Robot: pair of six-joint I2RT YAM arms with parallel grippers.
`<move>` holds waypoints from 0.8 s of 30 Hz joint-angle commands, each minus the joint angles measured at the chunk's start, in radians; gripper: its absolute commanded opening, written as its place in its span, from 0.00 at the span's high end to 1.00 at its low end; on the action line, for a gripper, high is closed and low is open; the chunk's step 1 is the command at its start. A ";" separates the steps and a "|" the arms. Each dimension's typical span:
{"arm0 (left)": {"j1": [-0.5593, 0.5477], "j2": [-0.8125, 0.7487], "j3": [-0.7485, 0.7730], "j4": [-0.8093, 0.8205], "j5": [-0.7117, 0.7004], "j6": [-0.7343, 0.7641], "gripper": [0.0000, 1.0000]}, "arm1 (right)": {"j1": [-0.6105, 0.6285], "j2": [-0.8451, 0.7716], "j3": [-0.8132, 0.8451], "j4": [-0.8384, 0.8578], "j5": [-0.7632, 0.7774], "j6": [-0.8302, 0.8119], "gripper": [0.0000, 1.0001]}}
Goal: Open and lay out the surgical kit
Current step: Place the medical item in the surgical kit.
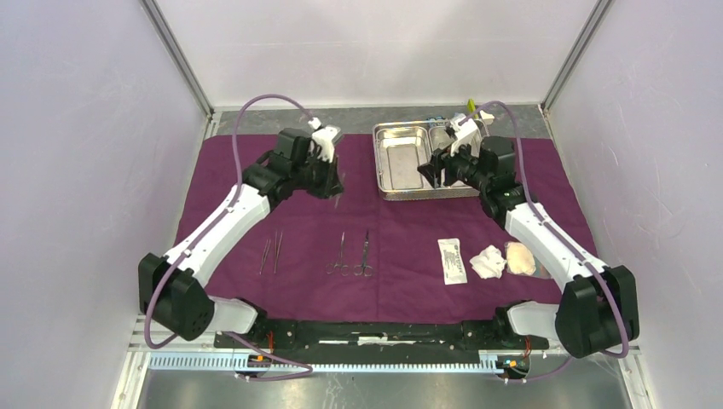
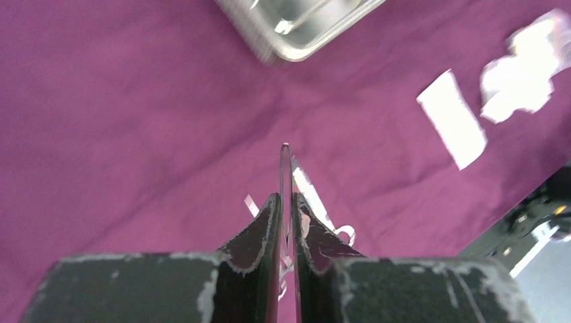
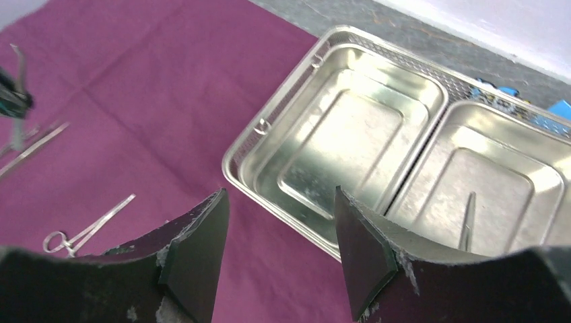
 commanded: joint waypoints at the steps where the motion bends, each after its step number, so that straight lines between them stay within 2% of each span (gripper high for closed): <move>1: 0.101 -0.061 -0.037 -0.217 -0.015 0.179 0.84 | -0.024 -0.023 -0.049 -0.027 -0.015 -0.116 0.35; 7: 0.300 -0.042 -0.061 -0.434 -0.047 0.367 0.87 | -0.052 -0.025 -0.113 -0.013 -0.058 -0.150 0.35; 12: 0.460 -0.012 -0.123 -0.535 -0.118 0.524 0.87 | -0.073 -0.002 -0.068 -0.070 -0.071 -0.150 0.36; 18: 0.573 0.048 -0.192 -0.571 -0.173 0.614 0.88 | -0.080 -0.009 -0.080 -0.061 -0.147 -0.128 0.36; 24: 0.685 0.137 -0.243 -0.533 -0.153 0.641 0.89 | -0.087 -0.026 -0.093 -0.058 -0.206 -0.109 0.37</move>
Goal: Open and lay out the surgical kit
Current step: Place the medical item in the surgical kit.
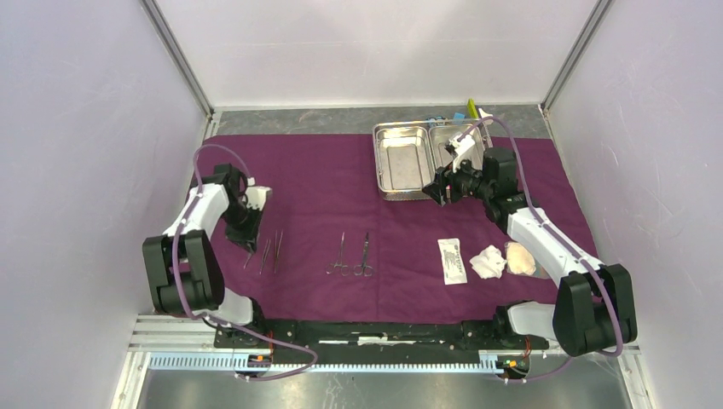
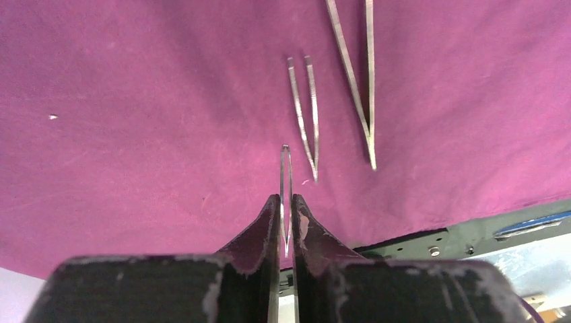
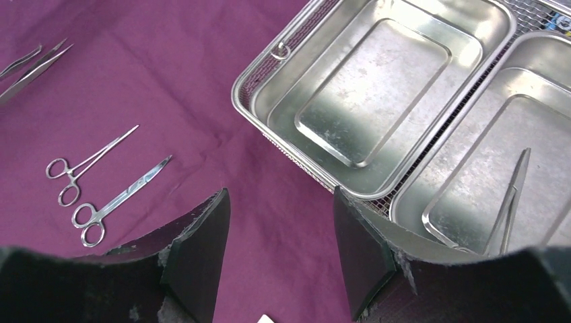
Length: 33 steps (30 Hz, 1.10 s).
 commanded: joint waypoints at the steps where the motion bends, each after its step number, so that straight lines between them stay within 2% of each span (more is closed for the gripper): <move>1: 0.071 0.069 -0.012 0.005 0.012 0.083 0.90 | -0.007 -0.023 0.019 0.013 -0.065 0.011 0.37; 10: 0.145 0.171 0.002 0.061 0.042 0.048 0.90 | -0.011 -0.013 0.023 0.002 -0.081 0.010 0.37; 24: 0.147 0.193 0.049 0.116 0.098 -0.034 0.89 | -0.026 -0.028 0.017 0.002 -0.083 0.014 0.37; 33: 0.147 0.199 0.035 0.162 0.071 -0.060 0.89 | -0.034 -0.033 0.014 -0.002 -0.095 0.010 0.37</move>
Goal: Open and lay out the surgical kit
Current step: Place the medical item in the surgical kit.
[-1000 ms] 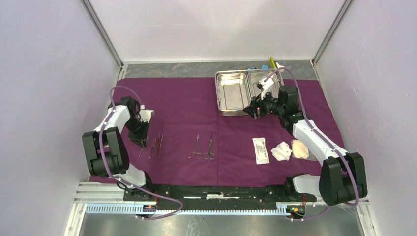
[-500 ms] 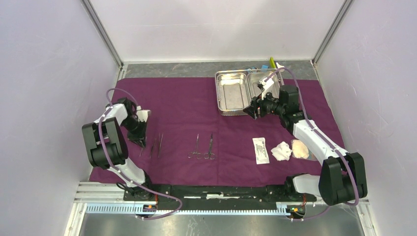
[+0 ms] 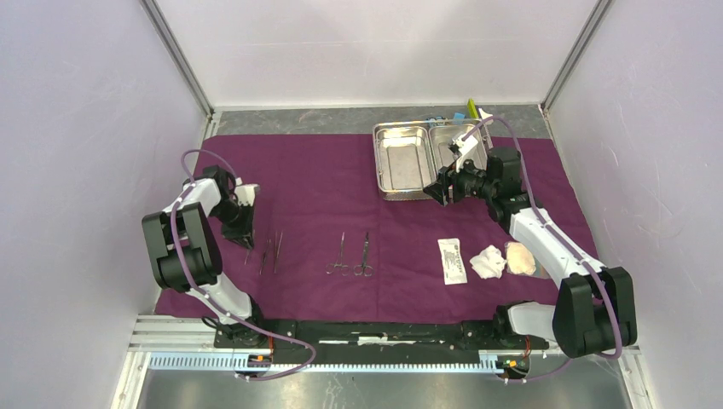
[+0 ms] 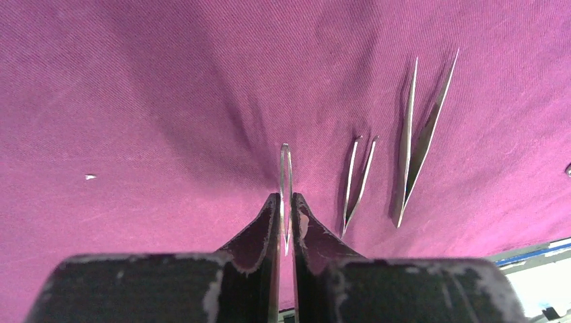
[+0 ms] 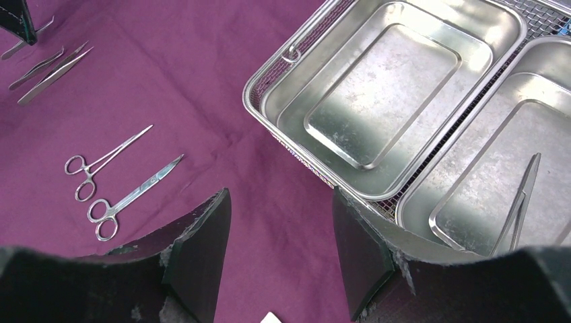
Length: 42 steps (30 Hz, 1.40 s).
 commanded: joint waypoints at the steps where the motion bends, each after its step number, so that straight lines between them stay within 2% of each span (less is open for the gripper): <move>1: 0.003 -0.001 0.015 0.043 0.005 -0.037 0.89 | -0.010 -0.022 0.014 0.005 -0.023 0.001 0.37; 16: 0.002 0.049 0.014 0.034 -0.039 -0.036 0.86 | -0.017 -0.001 0.014 -0.002 -0.026 -0.010 0.37; 31: 0.002 -0.073 -0.025 0.006 -0.015 -0.019 0.86 | -0.020 0.003 0.014 -0.003 -0.033 -0.010 0.37; 42: -0.004 0.025 0.009 -0.044 -0.012 -0.034 0.85 | -0.028 0.015 0.011 -0.003 -0.036 -0.012 0.37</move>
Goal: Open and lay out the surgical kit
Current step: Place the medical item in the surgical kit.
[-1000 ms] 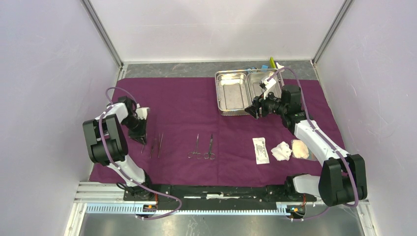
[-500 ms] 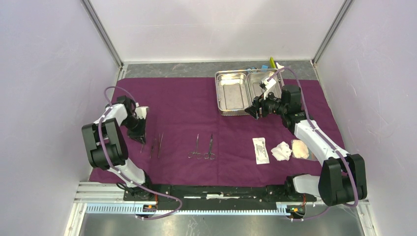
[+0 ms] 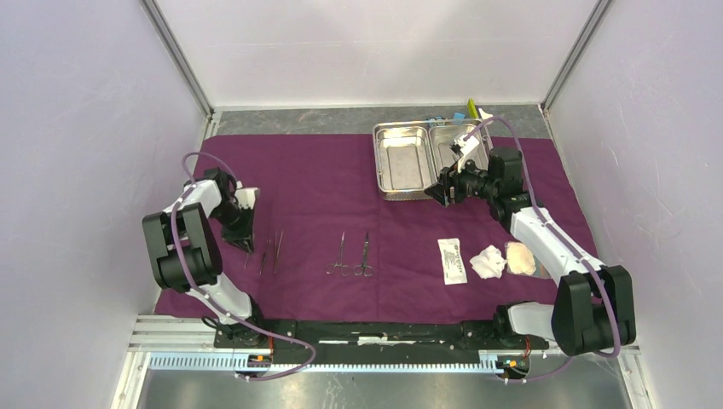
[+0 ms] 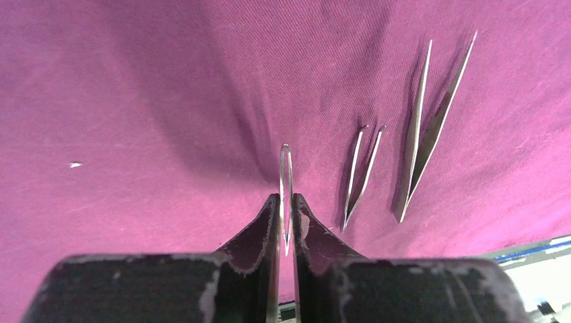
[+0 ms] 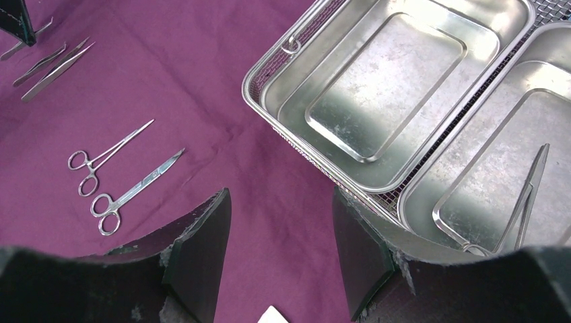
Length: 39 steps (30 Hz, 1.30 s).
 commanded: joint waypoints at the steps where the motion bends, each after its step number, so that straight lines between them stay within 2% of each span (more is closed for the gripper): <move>1: -0.005 0.050 0.028 -0.041 0.007 -0.023 0.85 | -0.010 0.012 0.012 0.012 -0.014 -0.012 0.37; 14: -0.009 0.060 0.059 -0.039 0.023 -0.051 0.85 | -0.021 0.033 0.015 0.009 -0.020 -0.012 0.37; 29: -0.036 0.095 0.052 -0.038 -0.025 -0.064 0.84 | -0.027 0.044 0.022 0.001 -0.026 -0.018 0.37; 39: -0.036 0.049 0.039 -0.052 -0.028 -0.063 0.84 | -0.030 0.048 0.023 0.001 -0.034 -0.018 0.37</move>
